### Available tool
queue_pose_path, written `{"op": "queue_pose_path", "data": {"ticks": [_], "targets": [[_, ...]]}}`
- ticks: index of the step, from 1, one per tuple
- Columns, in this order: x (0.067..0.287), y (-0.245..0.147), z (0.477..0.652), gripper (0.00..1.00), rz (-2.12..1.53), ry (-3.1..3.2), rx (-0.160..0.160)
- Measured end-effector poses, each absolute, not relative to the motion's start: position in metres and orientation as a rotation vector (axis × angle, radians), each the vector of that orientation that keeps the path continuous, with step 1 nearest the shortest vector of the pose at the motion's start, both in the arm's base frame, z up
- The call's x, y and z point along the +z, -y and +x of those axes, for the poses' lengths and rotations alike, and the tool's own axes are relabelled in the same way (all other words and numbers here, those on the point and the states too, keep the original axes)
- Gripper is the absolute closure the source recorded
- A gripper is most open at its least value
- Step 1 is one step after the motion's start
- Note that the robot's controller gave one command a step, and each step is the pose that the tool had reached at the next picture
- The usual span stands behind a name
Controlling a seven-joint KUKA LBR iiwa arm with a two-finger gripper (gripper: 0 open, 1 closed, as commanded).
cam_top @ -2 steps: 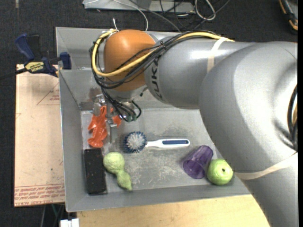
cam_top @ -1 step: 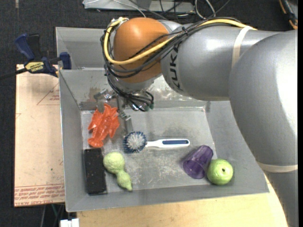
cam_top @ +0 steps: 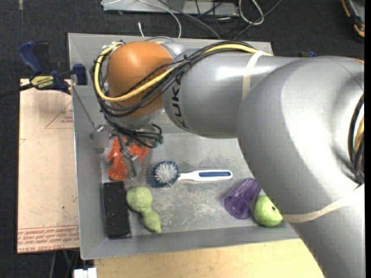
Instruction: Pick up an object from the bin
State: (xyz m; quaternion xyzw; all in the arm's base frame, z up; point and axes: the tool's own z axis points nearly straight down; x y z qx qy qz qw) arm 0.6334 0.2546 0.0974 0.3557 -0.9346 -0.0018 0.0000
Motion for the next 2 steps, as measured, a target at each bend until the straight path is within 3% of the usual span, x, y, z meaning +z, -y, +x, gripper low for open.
{"op": "queue_pose_path", "data": {"ticks": [1,2], "targets": [[0.070,-0.215,0.640,0.00,1.728,2.647,-0.001],[0.072,-0.236,0.621,1.00,1.731,2.636,-0.012]]}}
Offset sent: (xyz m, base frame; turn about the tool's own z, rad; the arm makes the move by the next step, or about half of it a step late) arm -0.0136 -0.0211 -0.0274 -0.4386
